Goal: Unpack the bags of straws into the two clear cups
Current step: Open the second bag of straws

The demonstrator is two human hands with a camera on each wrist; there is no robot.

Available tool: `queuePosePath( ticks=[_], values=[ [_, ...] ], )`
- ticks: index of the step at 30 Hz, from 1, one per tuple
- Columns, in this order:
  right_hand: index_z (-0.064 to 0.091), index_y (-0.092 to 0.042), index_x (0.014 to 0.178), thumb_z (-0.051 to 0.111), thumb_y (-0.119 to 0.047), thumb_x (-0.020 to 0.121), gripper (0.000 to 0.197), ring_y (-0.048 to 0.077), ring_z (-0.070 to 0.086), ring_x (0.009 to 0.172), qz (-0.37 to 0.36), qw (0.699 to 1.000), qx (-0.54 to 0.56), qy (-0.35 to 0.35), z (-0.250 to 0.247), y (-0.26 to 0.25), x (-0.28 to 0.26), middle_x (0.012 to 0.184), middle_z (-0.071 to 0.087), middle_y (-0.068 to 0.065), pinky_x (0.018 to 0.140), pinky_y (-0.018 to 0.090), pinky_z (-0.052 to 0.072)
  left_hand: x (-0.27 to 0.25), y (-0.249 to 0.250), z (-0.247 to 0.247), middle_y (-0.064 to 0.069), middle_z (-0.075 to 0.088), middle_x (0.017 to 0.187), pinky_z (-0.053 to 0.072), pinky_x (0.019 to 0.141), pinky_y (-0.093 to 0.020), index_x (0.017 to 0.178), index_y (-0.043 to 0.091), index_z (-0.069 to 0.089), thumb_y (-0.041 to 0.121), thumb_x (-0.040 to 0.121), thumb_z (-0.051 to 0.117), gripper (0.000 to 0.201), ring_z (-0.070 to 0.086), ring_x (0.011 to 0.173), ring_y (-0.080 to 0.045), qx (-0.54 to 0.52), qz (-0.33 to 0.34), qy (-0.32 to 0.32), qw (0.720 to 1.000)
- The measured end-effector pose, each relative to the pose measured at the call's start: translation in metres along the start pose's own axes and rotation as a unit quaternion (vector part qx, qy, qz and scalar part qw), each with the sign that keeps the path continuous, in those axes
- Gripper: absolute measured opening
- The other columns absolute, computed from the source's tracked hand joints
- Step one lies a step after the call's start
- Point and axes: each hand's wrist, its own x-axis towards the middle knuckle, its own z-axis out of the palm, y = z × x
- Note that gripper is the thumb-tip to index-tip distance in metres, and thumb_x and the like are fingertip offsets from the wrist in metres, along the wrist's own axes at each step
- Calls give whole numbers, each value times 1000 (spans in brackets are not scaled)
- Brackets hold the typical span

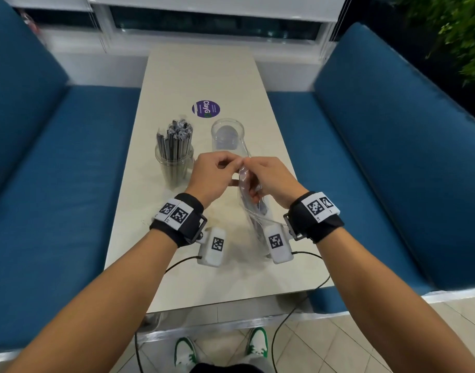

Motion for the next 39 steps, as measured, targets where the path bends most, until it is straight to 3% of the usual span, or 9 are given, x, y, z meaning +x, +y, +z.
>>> queuePosePath(
  ticks=[7,12,18,21,26,31,34,37,39],
  values=[
    [54,-4,73,56,-10,97,25,21,58,34,-89,983,-47,151,13,6,-5,54,66,18,36,23,44,0,4,5,-16,72,93,65,71,-35,92,-2,72,3,103,62,15,73,87,-20,-64,-44,31,997],
    [53,-3,73,52,-14,104,34,27,63,41,-60,981,33,181,-13,14,5,52,60,1,48,54,58,2,10,-16,-13,71,94,61,62,-29,82,11,63,5,105,58,25,73,84,-20,-188,-95,55,976],
    [68,-5,91,66,-51,99,47,21,61,50,-97,989,-51,95,2,9,2,72,72,10,46,32,50,-1,16,-8,-19,77,98,67,77,-41,94,-3,74,3,98,69,9,78,95,-23,-85,-45,20,995],
    [66,-9,90,64,-31,104,26,15,62,53,-144,980,-86,109,6,9,5,66,70,2,54,29,51,-2,16,-7,-24,77,99,67,77,-41,97,-8,75,3,96,73,11,79,92,-21,-71,-37,13,997],
    [49,-9,78,47,-7,103,25,26,55,39,-92,985,48,138,16,9,6,62,62,14,41,26,42,0,15,-3,-14,76,95,63,71,-33,89,4,68,4,103,63,15,76,91,-18,-119,-63,6,991],
    [50,-13,71,49,-6,99,28,28,52,63,-58,967,174,178,12,16,21,73,55,17,48,30,40,3,15,-5,-14,81,93,65,79,-38,91,4,60,5,111,45,24,78,89,-24,-271,-116,-1,955],
    [52,-11,86,51,-8,106,20,20,61,60,-39,954,242,175,13,19,21,73,65,8,51,25,49,9,13,-6,-11,77,82,59,78,-35,88,3,63,4,110,37,34,71,74,-17,-360,-189,23,913],
    [49,-10,92,48,-7,109,17,16,58,57,-23,943,283,176,17,18,22,73,61,6,56,30,53,14,14,-5,-7,53,72,44,67,-26,83,6,53,-2,103,34,29,47,63,-14,-473,-262,65,839],
    [48,-11,95,45,-8,110,15,15,49,55,-9,935,298,191,16,16,23,72,53,5,54,29,49,14,16,-5,-3,40,73,35,66,-24,83,7,53,2,99,45,19,39,64,-14,-449,-257,50,854]
  ],
)
